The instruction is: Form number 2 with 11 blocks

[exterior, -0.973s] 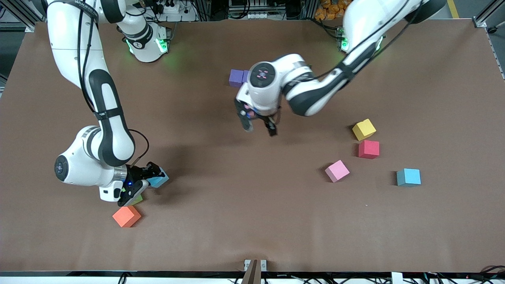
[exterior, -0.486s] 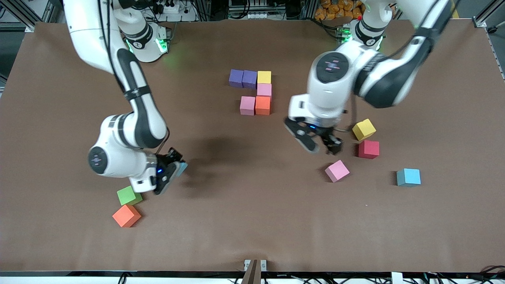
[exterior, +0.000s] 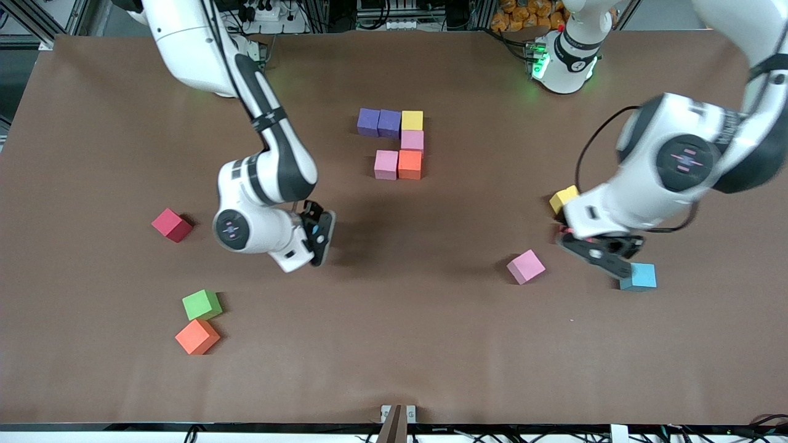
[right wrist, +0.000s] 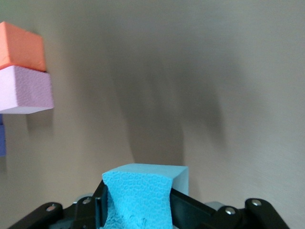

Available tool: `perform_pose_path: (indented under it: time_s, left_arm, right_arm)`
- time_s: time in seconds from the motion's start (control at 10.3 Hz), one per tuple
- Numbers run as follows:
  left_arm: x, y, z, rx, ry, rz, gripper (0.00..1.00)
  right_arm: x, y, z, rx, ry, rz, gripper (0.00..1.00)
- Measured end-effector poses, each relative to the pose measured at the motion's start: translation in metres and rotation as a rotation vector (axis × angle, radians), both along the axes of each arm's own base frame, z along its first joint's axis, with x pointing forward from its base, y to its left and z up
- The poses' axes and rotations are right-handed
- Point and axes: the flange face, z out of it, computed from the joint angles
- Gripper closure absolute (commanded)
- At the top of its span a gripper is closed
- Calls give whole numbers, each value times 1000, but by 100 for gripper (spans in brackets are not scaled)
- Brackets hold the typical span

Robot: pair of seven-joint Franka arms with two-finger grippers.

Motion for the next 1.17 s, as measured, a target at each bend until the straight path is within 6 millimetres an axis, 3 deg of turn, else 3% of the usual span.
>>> perform_pose_path:
  time_s: [0.1, 0.58, 0.68, 0.88, 1.17]
  left_arm:
    - [1, 15, -7, -4, 21, 42, 0]
    - [-10, 8, -74, 11, 129, 255, 0]
    - [-14, 8, -86, 20, 149, 296, 0]
    - [-23, 10, -104, 43, 171, 385, 0]
    - [-33, 15, -123, 58, 194, 404, 0]
  right_arm:
    - [-19, 15, -3, 7, 5, 21, 78]
    - [-134, 70, 9, 76, -49, 102, 79]
    - [-155, 71, 2, 107, -63, 112, 79]
    - [-178, 59, -18, 166, -81, 131, 80]
    - [-187, 39, -37, 168, -106, 142, 80]
